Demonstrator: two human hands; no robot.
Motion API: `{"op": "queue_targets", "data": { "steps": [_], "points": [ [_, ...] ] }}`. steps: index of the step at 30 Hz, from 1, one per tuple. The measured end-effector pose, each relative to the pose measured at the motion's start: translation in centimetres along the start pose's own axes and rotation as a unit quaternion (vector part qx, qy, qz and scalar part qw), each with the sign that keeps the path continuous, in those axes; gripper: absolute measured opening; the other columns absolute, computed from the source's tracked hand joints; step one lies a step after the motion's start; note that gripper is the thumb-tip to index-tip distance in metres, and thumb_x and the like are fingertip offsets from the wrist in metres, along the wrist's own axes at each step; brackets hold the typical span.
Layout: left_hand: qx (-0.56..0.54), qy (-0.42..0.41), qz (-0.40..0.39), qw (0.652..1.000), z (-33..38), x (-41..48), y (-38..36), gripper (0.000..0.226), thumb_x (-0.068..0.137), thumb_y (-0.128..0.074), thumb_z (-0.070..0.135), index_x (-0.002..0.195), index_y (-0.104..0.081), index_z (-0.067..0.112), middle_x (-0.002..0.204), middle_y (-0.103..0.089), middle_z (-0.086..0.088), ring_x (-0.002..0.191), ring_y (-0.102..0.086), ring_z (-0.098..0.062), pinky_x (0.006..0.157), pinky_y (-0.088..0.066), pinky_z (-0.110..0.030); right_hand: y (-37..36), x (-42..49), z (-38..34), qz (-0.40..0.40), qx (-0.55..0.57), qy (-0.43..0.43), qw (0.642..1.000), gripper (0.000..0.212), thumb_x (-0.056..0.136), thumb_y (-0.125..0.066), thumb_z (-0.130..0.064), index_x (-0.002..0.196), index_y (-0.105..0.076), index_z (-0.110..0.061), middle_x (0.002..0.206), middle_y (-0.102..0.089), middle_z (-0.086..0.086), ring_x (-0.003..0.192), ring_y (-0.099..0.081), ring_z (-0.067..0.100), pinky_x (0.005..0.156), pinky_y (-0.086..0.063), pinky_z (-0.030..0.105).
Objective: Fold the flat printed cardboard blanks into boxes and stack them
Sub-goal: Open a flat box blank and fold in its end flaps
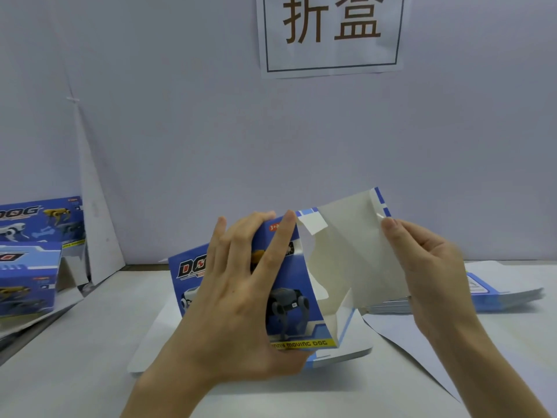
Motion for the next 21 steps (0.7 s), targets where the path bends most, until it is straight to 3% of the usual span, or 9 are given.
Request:
{"op": "queue_targets", "data": {
  "steps": [4, 6, 8, 11, 14, 16, 18, 21],
  "points": [
    [0.029, -0.003, -0.004, 1.0, 0.1, 0.1, -0.1, 0.11, 0.065, -0.055, 0.07, 0.151, -0.012, 0.016, 0.143, -0.027, -0.006, 0.142, 0.009, 0.0, 0.108, -0.005, -0.056, 0.0, -0.1, -0.3, -0.053, 0.013, -0.011, 0.998, 0.019, 0.077, -0.061, -0.044, 0.08, -0.076, -0.033, 0.072, -0.071, -0.006, 0.064, -0.059, 0.009, 0.061, -0.045, 0.029],
    [0.032, 0.0, 0.005, 0.999, 0.0, 0.1, 0.0, 0.11, 0.065, -0.054, 0.07, 0.151, -0.012, 0.016, 0.142, -0.028, -0.006, 0.142, 0.01, 0.001, 0.109, -0.009, -0.054, 0.0, 0.0, -0.2, -0.043, -0.001, 0.001, 0.999, 0.018, 0.085, -0.06, -0.034, 0.076, -0.076, -0.036, 0.068, -0.07, -0.009, 0.06, -0.058, 0.006, 0.057, -0.046, 0.027],
    [0.017, 0.01, 0.012, 1.0, -0.1, 0.1, 0.3, 0.112, 0.065, -0.057, 0.07, 0.152, -0.01, 0.017, 0.143, -0.028, -0.006, 0.142, 0.002, -0.001, 0.118, -0.004, -0.049, 0.1, -0.1, -0.2, -0.034, 0.015, 0.0, 0.999, 0.022, 0.088, -0.059, -0.029, 0.076, -0.077, -0.035, 0.07, -0.071, -0.008, 0.06, -0.059, 0.008, 0.057, -0.048, 0.026],
    [0.033, 0.023, 0.018, 0.999, -0.2, 0.2, 0.4, 0.117, 0.061, -0.062, 0.068, 0.152, -0.01, 0.015, 0.144, -0.028, -0.009, 0.141, -0.017, -0.015, 0.118, -0.009, -0.052, -0.4, -0.6, -0.5, -0.115, 0.062, -0.002, 0.991, 0.023, 0.077, -0.059, -0.041, 0.085, -0.077, -0.031, 0.078, -0.073, -0.004, 0.065, -0.062, 0.009, 0.054, -0.05, 0.021],
    [0.056, 0.044, 0.014, 0.997, -0.1, 0.2, 0.1, 0.122, 0.06, -0.063, 0.072, 0.152, -0.011, 0.013, 0.145, -0.028, -0.013, 0.139, -0.024, -0.027, 0.116, -0.012, -0.055, -1.6, -1.6, -0.5, -0.174, 0.07, 0.041, 0.981, 0.022, 0.081, -0.066, -0.036, 0.101, -0.073, -0.044, 0.104, -0.073, -0.015, 0.095, -0.066, 0.002, 0.071, -0.051, 0.013],
    [0.067, 0.051, 0.014, 0.996, 0.1, 0.2, -0.2, 0.121, 0.06, -0.062, 0.073, 0.151, -0.013, 0.01, 0.143, -0.031, -0.015, 0.136, -0.029, -0.03, 0.115, -0.014, -0.056, -2.8, -2.7, -0.5, -0.195, 0.023, 0.1, 0.975, 0.031, 0.089, -0.056, -0.027, 0.113, -0.066, -0.045, 0.117, -0.065, -0.026, 0.112, -0.058, -0.007, 0.083, -0.046, 0.007],
    [0.075, 0.06, 0.017, 0.995, 0.3, 0.2, -0.3, 0.121, 0.06, -0.06, 0.075, 0.151, -0.015, 0.009, 0.141, -0.032, -0.015, 0.135, -0.031, -0.031, 0.115, -0.014, -0.055, -3.8, -3.7, -0.2, -0.225, -0.023, 0.133, 0.965, 0.041, 0.092, -0.045, -0.025, 0.127, -0.051, -0.045, 0.125, -0.057, -0.033, 0.12, -0.051, -0.009, 0.095, -0.043, 0.013],
    [0.08, 0.067, 0.015, 0.994, 0.4, 0.2, -0.2, 0.123, 0.057, -0.059, 0.075, 0.151, -0.014, 0.009, 0.14, -0.03, -0.012, 0.135, -0.03, -0.03, 0.117, -0.009, -0.05, -4.4, -4.4, 0.1, -0.236, -0.051, 0.137, 0.961, 0.046, 0.094, -0.042, -0.028, 0.137, -0.043, -0.045, 0.132, -0.052, -0.03, 0.127, -0.047, -0.003, 0.106, -0.042, 0.03]
  ]
}}
Point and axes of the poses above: each hand's wrist, its own x-axis towards the middle knuckle, its own y-axis out of the back of the hand, z = x × y, the point moved 1 cm from there along x, towards the middle knuckle
